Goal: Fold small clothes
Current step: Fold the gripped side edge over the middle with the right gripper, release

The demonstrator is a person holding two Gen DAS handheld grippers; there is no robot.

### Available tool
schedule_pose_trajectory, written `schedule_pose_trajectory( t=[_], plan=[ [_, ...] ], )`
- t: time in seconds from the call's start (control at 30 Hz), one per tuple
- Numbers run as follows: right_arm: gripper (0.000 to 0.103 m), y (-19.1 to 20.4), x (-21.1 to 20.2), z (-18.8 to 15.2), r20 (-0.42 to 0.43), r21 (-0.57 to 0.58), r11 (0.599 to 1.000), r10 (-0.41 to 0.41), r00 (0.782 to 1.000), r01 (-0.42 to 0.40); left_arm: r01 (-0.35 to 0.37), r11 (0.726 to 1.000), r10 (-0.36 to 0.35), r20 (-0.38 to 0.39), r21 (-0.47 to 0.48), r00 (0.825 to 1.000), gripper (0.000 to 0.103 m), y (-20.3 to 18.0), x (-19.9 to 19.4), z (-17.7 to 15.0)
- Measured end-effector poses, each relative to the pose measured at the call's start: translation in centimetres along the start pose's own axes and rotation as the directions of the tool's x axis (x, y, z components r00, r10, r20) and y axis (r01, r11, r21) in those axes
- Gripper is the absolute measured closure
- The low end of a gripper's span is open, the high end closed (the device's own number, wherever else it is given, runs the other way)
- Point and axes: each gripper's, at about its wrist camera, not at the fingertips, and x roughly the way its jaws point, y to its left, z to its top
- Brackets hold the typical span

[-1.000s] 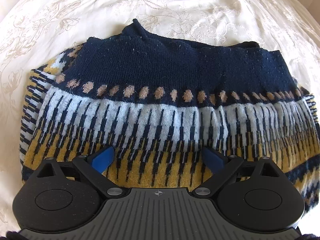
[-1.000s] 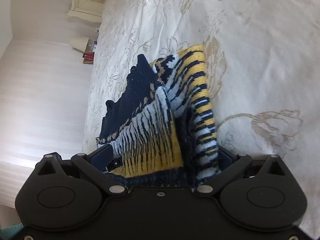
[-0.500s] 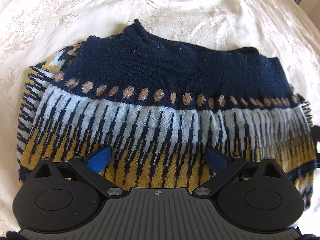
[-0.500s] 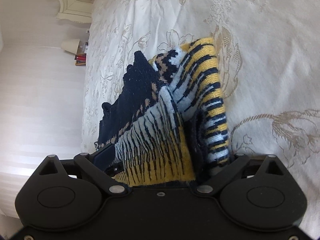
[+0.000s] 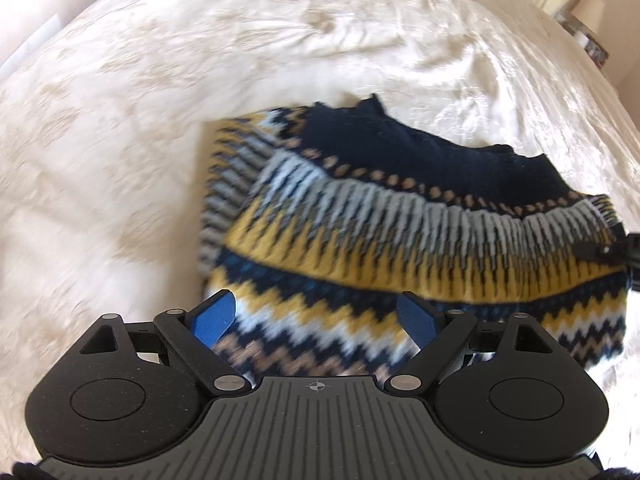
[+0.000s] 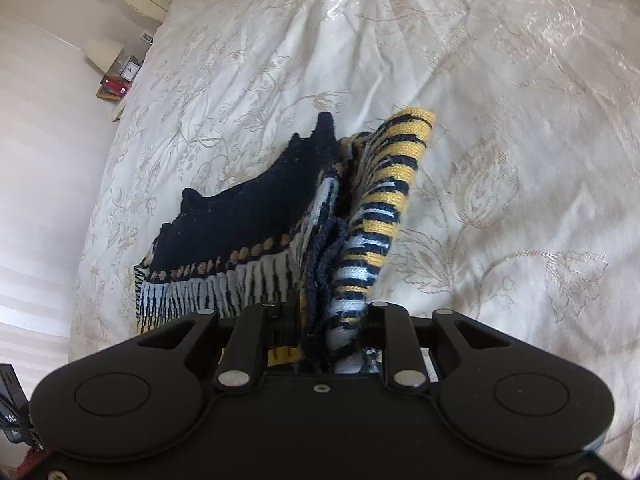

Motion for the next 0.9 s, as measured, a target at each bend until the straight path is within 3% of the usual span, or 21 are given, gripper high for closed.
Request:
schedule_pose_trajectory(
  t=[0.4,0.63,0.9],
  plan=[
    [0.074,12.7,1.8,-1.0,0.014,-0.164,0.984,-0.062,0.998,0.063,0.034,0.996,-0.036,-0.021,-0.088,0.999,0.015,8.3,-3.8,-2.8],
    [0.074,19.2,6.5,-3.1,-0.032,-0.251,0.965,-0.09,0.995,0.079,0.045,0.996,-0.047,-0.032,-0.076,0.998,0.015,11.5,-4.3,-3.3],
    [0.073,23.5,13.0,-5.9,-0.087,-0.361,0.915,-0.227,0.97,0.182,0.044,0.994,-0.047,-0.037,-0.099,0.998,0.015,13.7,-4.5,-4.1]
  ],
)
